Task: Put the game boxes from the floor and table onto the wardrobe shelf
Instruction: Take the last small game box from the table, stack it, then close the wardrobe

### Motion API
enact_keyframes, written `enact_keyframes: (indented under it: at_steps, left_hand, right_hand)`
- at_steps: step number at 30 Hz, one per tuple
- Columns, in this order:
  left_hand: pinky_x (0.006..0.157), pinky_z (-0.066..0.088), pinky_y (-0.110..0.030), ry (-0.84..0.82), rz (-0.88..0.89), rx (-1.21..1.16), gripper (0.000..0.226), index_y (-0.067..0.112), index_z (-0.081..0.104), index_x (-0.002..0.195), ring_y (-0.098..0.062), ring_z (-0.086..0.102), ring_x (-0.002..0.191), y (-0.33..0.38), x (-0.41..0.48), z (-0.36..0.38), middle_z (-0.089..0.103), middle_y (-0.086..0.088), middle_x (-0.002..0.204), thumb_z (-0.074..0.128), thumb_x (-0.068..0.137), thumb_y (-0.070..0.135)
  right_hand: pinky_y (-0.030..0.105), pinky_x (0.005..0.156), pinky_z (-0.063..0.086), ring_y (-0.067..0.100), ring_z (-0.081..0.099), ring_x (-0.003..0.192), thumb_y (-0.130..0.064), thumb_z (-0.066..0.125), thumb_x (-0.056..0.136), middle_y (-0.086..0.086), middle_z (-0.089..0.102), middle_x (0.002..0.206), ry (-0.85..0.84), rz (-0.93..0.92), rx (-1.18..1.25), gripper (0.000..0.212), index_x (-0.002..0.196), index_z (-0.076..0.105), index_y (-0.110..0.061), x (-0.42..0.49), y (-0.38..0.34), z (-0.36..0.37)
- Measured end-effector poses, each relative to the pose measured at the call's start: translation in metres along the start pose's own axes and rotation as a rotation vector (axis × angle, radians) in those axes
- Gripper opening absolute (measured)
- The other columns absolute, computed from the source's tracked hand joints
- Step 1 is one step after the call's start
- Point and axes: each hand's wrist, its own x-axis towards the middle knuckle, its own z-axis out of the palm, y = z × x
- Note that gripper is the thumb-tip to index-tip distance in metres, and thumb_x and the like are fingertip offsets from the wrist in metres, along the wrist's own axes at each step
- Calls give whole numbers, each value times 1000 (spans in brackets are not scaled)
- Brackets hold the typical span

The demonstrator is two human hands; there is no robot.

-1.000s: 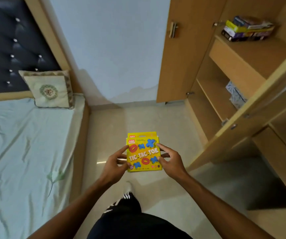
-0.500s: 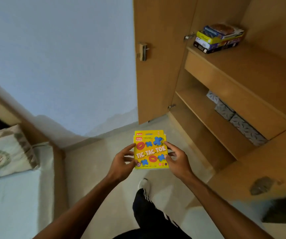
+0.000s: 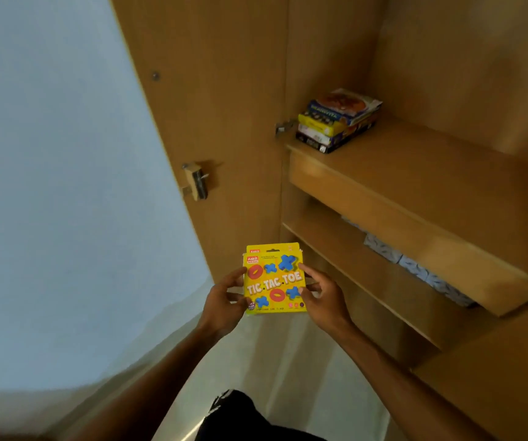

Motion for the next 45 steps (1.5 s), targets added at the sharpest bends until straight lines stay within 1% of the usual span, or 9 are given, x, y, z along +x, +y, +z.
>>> enact_keyframes:
  at_steps: [3,12,16,27,30,35,38,42,45]
  left_hand:
    - [61,56,-21,-73,41,-10,63,26,56,127,-17,64,77,29,68,20,57,-7,112,59,80,-16]
    - [62,56,-17,-234,178,-102,58,21,54,125,-17,65,89,129,284,81,64,7,104,75,77,-4]
    - [68,60,-29,-325,281,-80,56,25,56,117,-15,66,93,182,375,108,64,5,113,84,72,10]
    - [76,59,-21,-400,476,67,42,5,63,116,-26,63,108,276,549,154,62,-8,120,78,77,2]
    - [87,57,-44,-351,487,103,33,-3,65,114,-29,63,109,287,579,161,63,-15,120,73,82,0]
    - [81,52,-32,-207,510,365,27,9,70,113,-24,63,96,291,613,163,62,-12,121,71,87,18]
    - [90,50,-36,19,608,584,22,14,72,110,-23,58,102,288,614,162,61,-8,118,65,90,15]
    - [104,44,-38,81,675,694,47,13,64,125,-31,51,124,279,607,158,59,-12,131,61,79,0]
    - [112,35,-38,20,589,810,70,20,42,146,-31,37,137,273,602,155,42,-10,151,67,80,11]
  right_hand:
    - [16,69,57,8,68,94,3,59,88,-2,67,113,88,1,32,49,130,58,-24,55,-7,-23]
    - [5,73,49,13,62,104,7,58,88,4,52,129,340,-121,-104,46,128,59,-15,245,-33,-104]
    - [0,70,45,9,59,96,11,56,86,4,48,123,469,-177,-153,44,121,64,-14,323,-60,-147]
    - [0,76,43,16,58,102,4,70,81,7,52,115,599,-296,-248,27,105,74,-7,480,-99,-212]
    - [8,81,45,13,57,108,2,68,82,1,56,117,574,-308,-264,20,97,78,-8,507,-98,-219]
    - [28,98,48,17,56,122,-8,69,86,6,59,130,334,-339,-333,23,108,74,-8,540,-91,-221]
    - [25,101,43,10,44,130,-10,64,90,6,50,140,223,-343,-411,30,120,69,-7,558,-98,-217]
    - [27,104,41,22,34,142,-2,54,94,8,40,148,148,-370,-479,37,130,61,-6,574,-106,-209]
    - [20,103,31,22,24,145,0,51,93,7,33,153,107,-383,-542,43,136,54,-6,582,-111,-204]
